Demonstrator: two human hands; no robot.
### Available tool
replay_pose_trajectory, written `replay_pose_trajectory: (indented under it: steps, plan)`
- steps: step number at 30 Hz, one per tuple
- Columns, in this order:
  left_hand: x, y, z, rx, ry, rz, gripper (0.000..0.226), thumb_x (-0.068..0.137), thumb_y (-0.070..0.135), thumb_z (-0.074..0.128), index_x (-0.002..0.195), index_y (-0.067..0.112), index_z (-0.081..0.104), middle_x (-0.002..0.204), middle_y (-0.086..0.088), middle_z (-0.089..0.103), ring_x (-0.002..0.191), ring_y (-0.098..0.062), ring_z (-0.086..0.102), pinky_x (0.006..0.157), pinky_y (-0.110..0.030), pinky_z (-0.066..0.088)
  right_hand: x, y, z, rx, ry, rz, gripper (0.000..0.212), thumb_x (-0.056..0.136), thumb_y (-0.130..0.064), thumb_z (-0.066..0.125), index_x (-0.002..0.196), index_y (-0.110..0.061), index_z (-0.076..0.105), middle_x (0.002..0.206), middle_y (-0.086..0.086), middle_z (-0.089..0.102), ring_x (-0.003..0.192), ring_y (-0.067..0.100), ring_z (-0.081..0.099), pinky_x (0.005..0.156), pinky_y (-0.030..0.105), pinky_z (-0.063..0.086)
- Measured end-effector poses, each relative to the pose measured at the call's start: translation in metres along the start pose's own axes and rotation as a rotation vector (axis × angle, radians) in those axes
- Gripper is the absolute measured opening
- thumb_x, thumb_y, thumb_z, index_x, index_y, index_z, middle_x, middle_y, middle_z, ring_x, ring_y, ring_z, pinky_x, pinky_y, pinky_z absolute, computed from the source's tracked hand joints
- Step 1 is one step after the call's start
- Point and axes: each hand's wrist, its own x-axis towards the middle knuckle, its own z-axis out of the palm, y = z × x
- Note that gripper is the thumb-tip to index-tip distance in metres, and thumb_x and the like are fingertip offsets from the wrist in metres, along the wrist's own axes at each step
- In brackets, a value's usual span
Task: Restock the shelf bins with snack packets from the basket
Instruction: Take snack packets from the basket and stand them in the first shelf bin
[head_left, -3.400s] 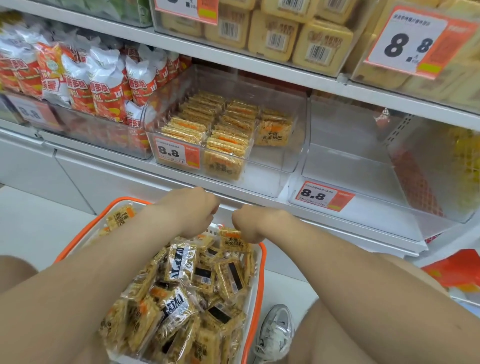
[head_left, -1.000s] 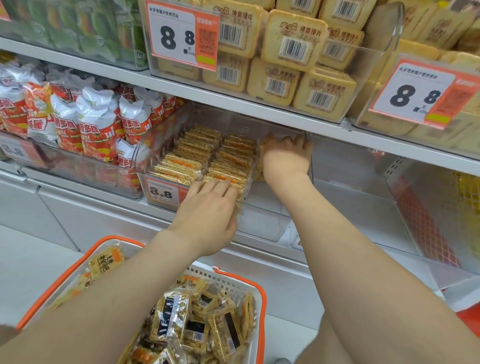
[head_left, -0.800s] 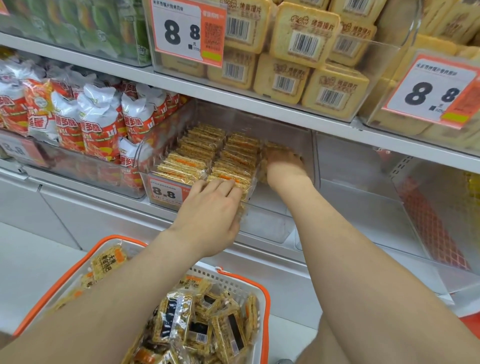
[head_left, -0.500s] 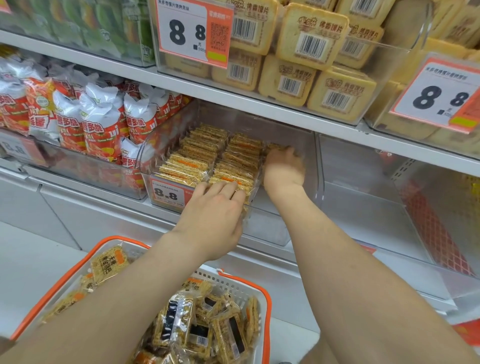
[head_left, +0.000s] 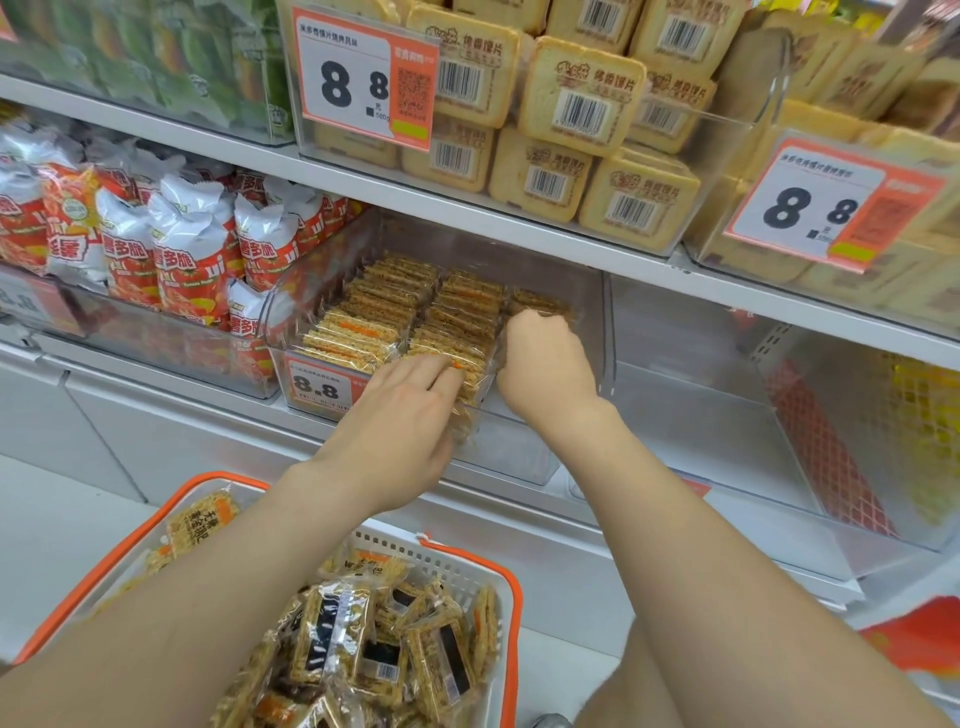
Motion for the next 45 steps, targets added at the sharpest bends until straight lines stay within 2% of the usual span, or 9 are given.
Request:
replay_pose_trajectory:
  steps: [7,13,22,25,28,32,37,43,45]
  plan:
    - [-0.024,0.01,-0.009,-0.061,0.248,-0.086,0.025,0.086,0.015,0.063,0.099,0.019,0.043,0.095,0.0,0.046,0.084,-0.026,0.045,0.068,-0.044,0.046,-0.048,-0.018,-0.011,-0.033,-0.089,-0.255,0.012,0.085,-0.015,0.058,0.09,-0.016,0.069,0.083,0.007,0.058,0.077,0.035,0.061,0.065,0.037,0.051]
    - [-0.053,0.012,0.007,0.113,-0.407,-0.166,0.02,0.1,0.039,0.053,0.115,0.025,0.055,0.104,-0.001,0.066,0.098,-0.028,0.065,0.067,-0.037,0.047,-0.068,0.0,0.038,-0.119,-0.655,-0.349,0.021,0.089,-0.006,0.054,0.09,-0.009,0.074,0.091,0.01,0.072,0.083,0.029,0.068,0.076,0.047,0.063]
    - [-0.066,0.023,0.025,0.057,-0.865,-0.064,0.039,0.107,0.037,0.05,0.144,0.026,0.053,0.137,-0.005,0.057,0.122,-0.026,0.058,0.087,-0.033,0.044,-0.107,0.007,0.098,-0.471,-0.848,-0.482,0.032,0.092,0.004,0.056,0.069,-0.013,0.043,0.071,0.001,0.045,0.057,0.017,0.041,0.058,0.031,0.042]
    - [-0.065,0.023,0.031,0.053,-0.917,-0.079,0.04,0.107,0.033,0.05,0.147,0.026,0.051,0.144,-0.007,0.053,0.119,-0.026,0.06,0.084,-0.033,0.043,-0.118,0.01,0.123,-0.484,-1.002,-0.472,0.024,0.095,-0.004,0.06,0.117,-0.013,0.065,0.109,0.005,0.064,0.081,0.021,0.058,0.064,0.03,0.048]
    - [-0.063,0.022,0.034,0.06,-0.931,-0.085,0.041,0.108,0.033,0.049,0.149,0.025,0.049,0.145,-0.007,0.052,0.12,-0.027,0.059,0.089,-0.035,0.047,-0.131,0.011,0.14,-0.281,-1.214,-0.405,0.076,0.098,-0.03,0.07,0.16,-0.026,0.026,0.148,0.006,0.052,0.105,0.024,0.056,0.078,0.037,0.05]
    - [-0.06,0.02,0.036,0.056,-0.921,-0.083,0.041,0.108,0.027,0.05,0.149,0.024,0.049,0.142,-0.006,0.055,0.117,-0.027,0.061,0.09,-0.036,0.051,-0.15,0.001,0.158,-0.219,-1.146,-0.339,0.112,0.095,-0.065,0.061,0.165,-0.015,-0.011,0.138,0.011,0.062,0.112,0.03,0.063,0.088,0.04,0.053]
    - [-0.059,0.02,0.033,0.051,-0.925,-0.086,0.042,0.11,0.026,0.047,0.151,0.025,0.047,0.147,-0.007,0.05,0.124,-0.028,0.057,0.099,-0.038,0.05,-0.17,-0.006,0.174,-0.324,-0.929,-0.293,0.093,0.09,-0.061,0.067,0.156,-0.008,0.027,0.093,0.0,0.059,0.082,0.028,0.061,0.066,0.039,0.049]
    - [-0.062,0.015,0.026,0.05,-0.932,-0.112,0.045,0.109,0.015,0.046,0.153,0.025,0.045,0.149,-0.006,0.049,0.127,-0.026,0.055,0.091,-0.033,0.045,-0.163,-0.014,0.159,-0.243,-0.978,-0.227,0.084,0.088,-0.015,0.069,0.158,-0.001,0.024,0.085,0.001,0.054,0.068,0.019,0.058,0.05,0.03,0.046]
    - [-0.062,0.013,0.021,0.048,-0.935,-0.139,0.048,0.107,0.009,0.045,0.153,0.025,0.045,0.15,-0.006,0.048,0.127,-0.027,0.056,0.089,-0.032,0.046,-0.149,-0.014,0.15,-0.202,-0.995,-0.197,0.041,0.091,-0.011,0.065,0.13,-0.008,0.054,0.089,0.003,0.054,0.069,0.018,0.052,0.056,0.029,0.046]
